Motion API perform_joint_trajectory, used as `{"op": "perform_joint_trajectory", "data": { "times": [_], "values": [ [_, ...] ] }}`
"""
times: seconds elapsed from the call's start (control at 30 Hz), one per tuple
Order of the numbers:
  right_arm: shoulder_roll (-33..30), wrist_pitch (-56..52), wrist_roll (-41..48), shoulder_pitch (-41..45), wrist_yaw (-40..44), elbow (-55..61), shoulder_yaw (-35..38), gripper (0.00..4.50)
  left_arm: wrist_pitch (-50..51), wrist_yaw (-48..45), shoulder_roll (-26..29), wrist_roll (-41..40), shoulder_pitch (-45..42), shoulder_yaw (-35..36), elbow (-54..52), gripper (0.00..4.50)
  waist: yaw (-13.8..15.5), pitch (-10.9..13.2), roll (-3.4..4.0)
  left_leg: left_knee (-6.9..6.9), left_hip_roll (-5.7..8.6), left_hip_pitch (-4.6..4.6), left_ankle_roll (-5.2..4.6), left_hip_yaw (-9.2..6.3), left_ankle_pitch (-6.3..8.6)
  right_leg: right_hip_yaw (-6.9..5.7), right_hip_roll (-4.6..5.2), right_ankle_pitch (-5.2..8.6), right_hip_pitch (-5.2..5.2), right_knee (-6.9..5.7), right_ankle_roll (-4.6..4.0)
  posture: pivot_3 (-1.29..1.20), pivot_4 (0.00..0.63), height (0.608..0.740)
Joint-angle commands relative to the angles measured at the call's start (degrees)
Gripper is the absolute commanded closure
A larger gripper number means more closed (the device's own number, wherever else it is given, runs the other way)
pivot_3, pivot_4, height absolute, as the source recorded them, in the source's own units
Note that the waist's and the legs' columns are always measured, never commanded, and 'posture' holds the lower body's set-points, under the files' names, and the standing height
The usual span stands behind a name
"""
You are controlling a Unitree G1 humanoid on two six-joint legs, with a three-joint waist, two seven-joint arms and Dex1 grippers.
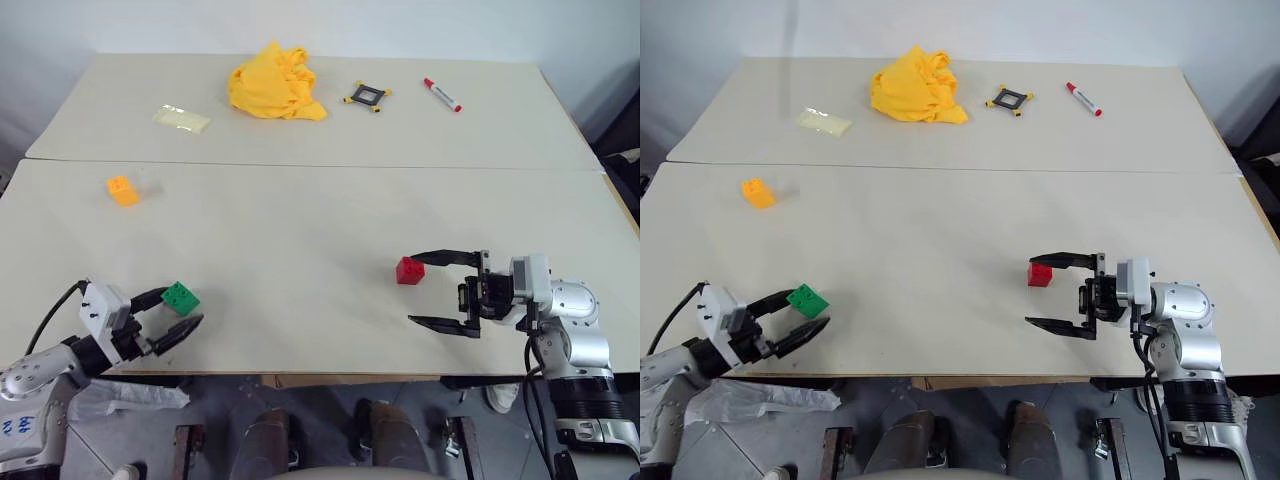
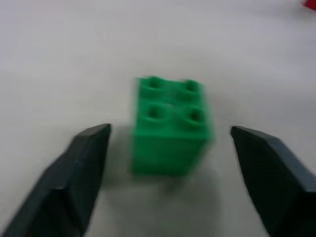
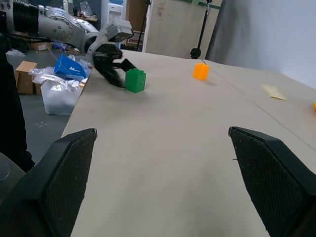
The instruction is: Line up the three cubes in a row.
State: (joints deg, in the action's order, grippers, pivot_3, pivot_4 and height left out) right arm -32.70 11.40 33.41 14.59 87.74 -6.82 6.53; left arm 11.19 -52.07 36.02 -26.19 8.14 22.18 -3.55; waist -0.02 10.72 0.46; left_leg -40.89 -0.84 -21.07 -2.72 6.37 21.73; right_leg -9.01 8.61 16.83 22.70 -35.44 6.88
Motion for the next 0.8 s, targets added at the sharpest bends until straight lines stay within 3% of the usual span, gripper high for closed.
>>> {"op": "perform_joint_trajectory", "data": {
  "times": [0.03, 0.17, 0.3, 0.4, 0.5, 0.6, 0.8],
  "values": [
    [-1.15, 1.88, 0.30, -2.40, 0.50, 0.81, 1.93, 0.00, -0.64, -0.65, 0.57, -0.24, -0.45, -0.25, -0.20, 1.74, 0.03, 0.00, 0.00, -0.01, 0.01, -0.01, -0.01, 0.00, 0.00, 0.00, 0.01, 0.00, 0.00, 0.01, 0.00, 0.00, 0.150, 0.740],
    [-2.00, 2.85, 0.81, -4.87, 0.24, 0.84, 3.77, 0.00, -0.75, -2.76, 2.60, -0.09, -3.67, -1.78, 0.67, 2.93, -0.01, 0.00, 0.01, -0.02, 0.00, 0.00, 0.00, -0.02, 0.00, -0.01, 0.00, 0.00, -0.02, 0.01, 0.00, 0.00, 0.150, 0.740],
    [-2.81, 2.97, 1.45, -7.40, -1.52, 1.18, 6.87, 0.00, 0.67, -10.74, 5.87, -1.01, -15.27, -8.80, 0.55, 2.99, 0.68, 0.01, 0.01, -0.14, 0.02, -0.01, -0.01, -0.12, 0.00, -0.10, 0.00, 0.00, -0.12, -0.02, 0.00, 0.00, 0.150, 0.740],
    [-2.99, 2.79, 1.40, -9.13, -3.24, 1.62, 8.47, 0.00, 0.06, -16.11, 5.57, 3.24, -27.64, -18.36, 4.42, 2.99, 1.52, 0.00, 0.03, -0.16, 0.07, 0.00, -0.01, -0.11, 0.00, -0.07, 0.00, -0.01, -0.14, -0.02, 0.02, 0.00, 0.150, 0.740],
    [-2.93, 3.42, 1.17, -10.48, -4.33, 1.67, 9.63, 0.00, -1.13, -18.73, 1.07, 7.21, -39.72, -26.09, 11.88, 2.99, 1.44, -0.02, 0.07, -0.15, 0.15, 0.01, -0.02, -0.06, -0.01, -0.07, -0.02, -0.02, -0.15, -0.04, 0.04, 0.00, 0.150, 0.740],
    [-2.78, 3.33, 1.70, -12.01, -6.01, 2.97, 11.09, 0.00, -6.13, -19.87, -7.47, 12.80, -52.03, -32.62, 27.13, 2.99, 1.44, -0.02, 0.06, -0.15, 0.31, -0.04, -0.03, -0.01, -0.02, -0.12, -0.12, -0.02, -0.13, 0.00, 0.05, 0.00, 0.150, 0.740],
    [-1.45, 1.99, 2.72, -13.43, -12.37, 10.34, 12.25, 0.00, -17.17, -22.27, -16.36, 19.17, -61.00, -37.13, 47.77, 2.99, 0.52, 0.01, 0.02, -0.04, 0.31, -0.05, -0.04, 0.14, -0.03, -0.06, -0.19, -0.02, -0.02, 0.04, 0.07, 0.00, 0.150, 0.740]
  ]
}}
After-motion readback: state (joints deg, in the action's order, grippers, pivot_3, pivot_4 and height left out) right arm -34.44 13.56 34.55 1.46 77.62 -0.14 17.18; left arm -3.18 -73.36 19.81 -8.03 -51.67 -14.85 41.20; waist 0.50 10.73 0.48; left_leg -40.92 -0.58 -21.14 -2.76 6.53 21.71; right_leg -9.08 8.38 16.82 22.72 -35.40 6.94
